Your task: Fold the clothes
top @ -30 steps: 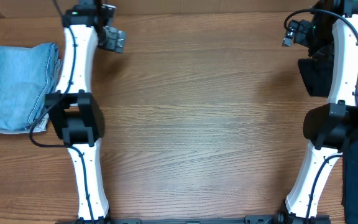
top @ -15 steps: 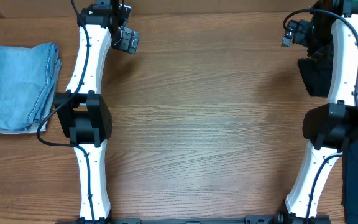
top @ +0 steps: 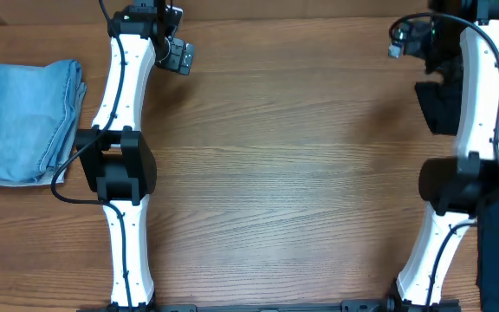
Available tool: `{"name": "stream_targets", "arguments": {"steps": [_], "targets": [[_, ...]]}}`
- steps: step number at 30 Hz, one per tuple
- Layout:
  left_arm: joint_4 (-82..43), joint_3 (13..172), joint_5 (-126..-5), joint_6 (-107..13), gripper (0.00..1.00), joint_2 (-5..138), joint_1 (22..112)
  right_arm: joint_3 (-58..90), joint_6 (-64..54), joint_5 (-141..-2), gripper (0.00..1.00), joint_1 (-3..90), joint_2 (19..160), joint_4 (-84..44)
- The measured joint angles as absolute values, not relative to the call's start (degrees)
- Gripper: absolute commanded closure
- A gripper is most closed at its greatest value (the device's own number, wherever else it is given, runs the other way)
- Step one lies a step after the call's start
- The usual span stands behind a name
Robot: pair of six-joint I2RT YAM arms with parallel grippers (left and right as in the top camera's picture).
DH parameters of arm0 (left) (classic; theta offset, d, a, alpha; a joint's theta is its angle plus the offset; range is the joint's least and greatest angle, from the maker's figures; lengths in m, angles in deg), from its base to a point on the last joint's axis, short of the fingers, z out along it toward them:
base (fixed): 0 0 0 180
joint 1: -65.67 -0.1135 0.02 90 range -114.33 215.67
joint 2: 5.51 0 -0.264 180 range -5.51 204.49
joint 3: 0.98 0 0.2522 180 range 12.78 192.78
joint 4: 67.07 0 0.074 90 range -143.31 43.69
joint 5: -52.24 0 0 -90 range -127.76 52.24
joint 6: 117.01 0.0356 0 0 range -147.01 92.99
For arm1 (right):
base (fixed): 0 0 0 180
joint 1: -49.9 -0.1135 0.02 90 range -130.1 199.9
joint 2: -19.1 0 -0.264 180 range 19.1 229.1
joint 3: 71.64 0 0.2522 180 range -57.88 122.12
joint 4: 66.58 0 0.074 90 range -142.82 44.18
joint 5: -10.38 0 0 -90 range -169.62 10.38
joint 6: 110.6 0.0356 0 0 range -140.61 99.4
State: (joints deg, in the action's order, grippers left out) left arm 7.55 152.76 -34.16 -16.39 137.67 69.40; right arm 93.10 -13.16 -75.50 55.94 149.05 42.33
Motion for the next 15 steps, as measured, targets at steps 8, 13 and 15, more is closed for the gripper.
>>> {"name": "stream_targets", "arguments": {"steps": [8,13,15], "targets": [[7.5,152.8,-34.2,-16.4,0.0,137.7,69.4,107.2,-13.1,-75.4,0.0,50.3,122.5,41.7],[7.5,152.8,-34.2,-16.4,0.0,137.7,69.4,108.6,-13.1,-75.4,0.0,47.5,105.3,41.7],[7.6,152.8,-34.2,-16.4,0.0,137.7,69.4,106.4,-13.1,-75.6,0.0,47.2,99.4,41.8]]}}
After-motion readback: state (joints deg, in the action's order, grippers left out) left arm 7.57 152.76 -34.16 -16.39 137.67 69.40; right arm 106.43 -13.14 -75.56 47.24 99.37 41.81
